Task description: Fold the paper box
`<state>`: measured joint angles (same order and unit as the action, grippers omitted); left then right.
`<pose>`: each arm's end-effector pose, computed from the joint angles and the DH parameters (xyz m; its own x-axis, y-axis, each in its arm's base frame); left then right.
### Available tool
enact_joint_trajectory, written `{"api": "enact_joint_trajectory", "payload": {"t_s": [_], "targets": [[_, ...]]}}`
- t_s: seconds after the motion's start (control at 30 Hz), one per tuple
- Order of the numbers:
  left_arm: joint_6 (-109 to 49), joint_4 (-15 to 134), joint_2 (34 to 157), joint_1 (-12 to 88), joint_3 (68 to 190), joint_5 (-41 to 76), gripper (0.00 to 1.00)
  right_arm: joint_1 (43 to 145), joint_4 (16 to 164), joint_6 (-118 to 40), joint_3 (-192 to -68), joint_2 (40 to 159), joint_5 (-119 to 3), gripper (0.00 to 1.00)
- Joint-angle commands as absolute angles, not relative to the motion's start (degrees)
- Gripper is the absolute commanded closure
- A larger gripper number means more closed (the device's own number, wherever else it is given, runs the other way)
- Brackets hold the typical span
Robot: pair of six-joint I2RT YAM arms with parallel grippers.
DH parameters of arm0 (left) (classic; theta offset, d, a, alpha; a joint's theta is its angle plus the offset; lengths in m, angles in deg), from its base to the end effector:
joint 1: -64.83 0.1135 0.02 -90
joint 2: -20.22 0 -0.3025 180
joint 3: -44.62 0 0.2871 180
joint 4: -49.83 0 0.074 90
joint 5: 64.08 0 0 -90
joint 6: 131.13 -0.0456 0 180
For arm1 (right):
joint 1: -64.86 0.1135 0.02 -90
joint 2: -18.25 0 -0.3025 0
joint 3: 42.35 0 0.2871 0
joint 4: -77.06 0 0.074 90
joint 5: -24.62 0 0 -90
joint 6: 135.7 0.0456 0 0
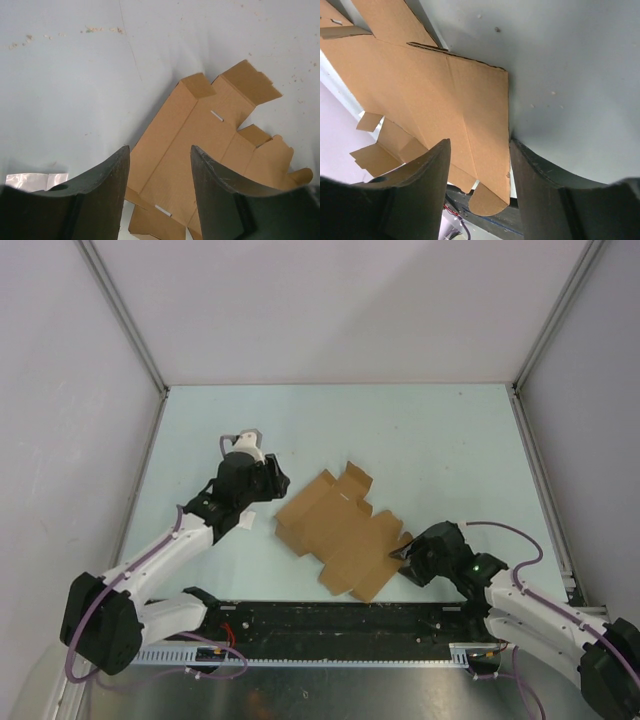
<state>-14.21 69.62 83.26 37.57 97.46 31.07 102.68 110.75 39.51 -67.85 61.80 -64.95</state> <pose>0.2409 -0.1195 0.2726 -0.5714 -0.2128 -0.7926 0.1440 0.9248 -0.3521 0.1165 0.0909 0.1391 -0.6665 0.7441 -0.0458 0.5666 0.5455 0.6176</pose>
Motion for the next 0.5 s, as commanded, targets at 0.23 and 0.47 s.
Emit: {"api": "enact_joint_trajectory", "payload": {"t_s": [0.23,0.47], "targets": [[-13.97,63.74,87.27,38.11,93.42,31.2,0.45,101.34,103.9,34.91,-64.52,65.8,-72.75,0.65],[-14.41,59.71,89.47,38.29,91.4,31.73,0.45,87.73,98.18,17.95,-68.03,74.12,-65.9,0.68]]}}
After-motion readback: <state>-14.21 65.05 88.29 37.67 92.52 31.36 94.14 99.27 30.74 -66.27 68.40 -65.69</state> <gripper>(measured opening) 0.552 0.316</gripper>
